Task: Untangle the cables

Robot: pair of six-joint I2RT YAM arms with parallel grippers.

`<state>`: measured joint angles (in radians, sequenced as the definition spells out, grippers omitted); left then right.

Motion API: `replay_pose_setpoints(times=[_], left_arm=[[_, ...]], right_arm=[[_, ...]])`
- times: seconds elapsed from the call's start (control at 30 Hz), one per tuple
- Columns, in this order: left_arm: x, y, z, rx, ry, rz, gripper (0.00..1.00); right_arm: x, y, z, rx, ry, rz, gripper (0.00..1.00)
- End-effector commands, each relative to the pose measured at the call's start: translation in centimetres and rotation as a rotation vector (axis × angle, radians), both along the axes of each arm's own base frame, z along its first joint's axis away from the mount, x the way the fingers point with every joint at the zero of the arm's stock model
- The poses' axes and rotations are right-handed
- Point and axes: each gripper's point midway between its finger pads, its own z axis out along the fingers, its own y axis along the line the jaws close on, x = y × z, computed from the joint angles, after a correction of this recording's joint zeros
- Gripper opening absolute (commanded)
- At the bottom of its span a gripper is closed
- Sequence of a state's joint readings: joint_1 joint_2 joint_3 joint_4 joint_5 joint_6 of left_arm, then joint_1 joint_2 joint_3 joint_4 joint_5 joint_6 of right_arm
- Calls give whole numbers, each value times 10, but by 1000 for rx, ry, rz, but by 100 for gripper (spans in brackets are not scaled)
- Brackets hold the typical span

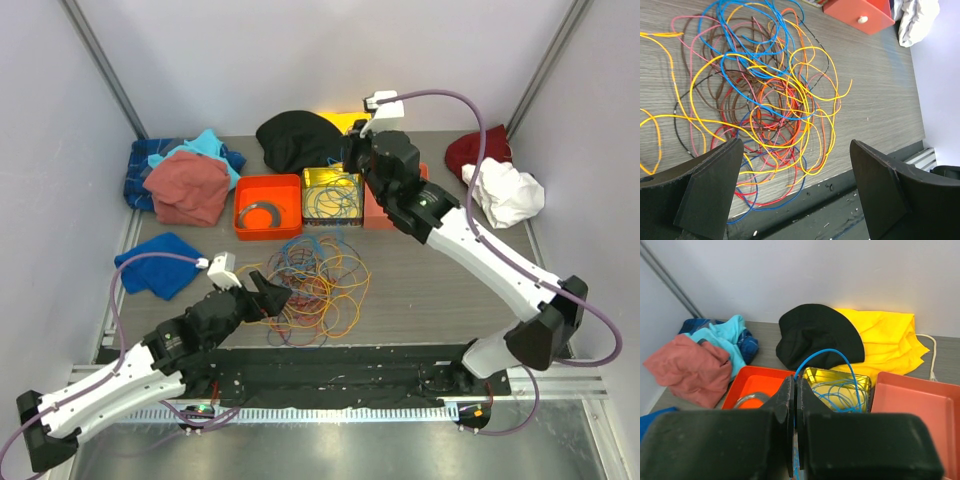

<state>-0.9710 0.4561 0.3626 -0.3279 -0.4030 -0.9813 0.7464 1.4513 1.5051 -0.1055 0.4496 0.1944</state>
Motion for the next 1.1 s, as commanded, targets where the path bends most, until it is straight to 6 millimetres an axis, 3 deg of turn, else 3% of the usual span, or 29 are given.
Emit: replay_pose_setpoints(times=[0.0,0.4,0.63,0.8,1.07], left_arm=[[4,10,13,11,-44,34,93],[4,14,11,29,-38,48,94],[4,14,4,32,-23,55,94],[5,14,1,38,-18,55,94],[5,10,0,33,-8,48,94]], right_arm=[[23,-5,27,93,-85,-22,1],[72,10,9,108,-133,-22,1],[95,17,-39,78,-93,-24,1],[103,16,-63,89,-78,-36,1],[114,16,-50,96,-136,-47,1]])
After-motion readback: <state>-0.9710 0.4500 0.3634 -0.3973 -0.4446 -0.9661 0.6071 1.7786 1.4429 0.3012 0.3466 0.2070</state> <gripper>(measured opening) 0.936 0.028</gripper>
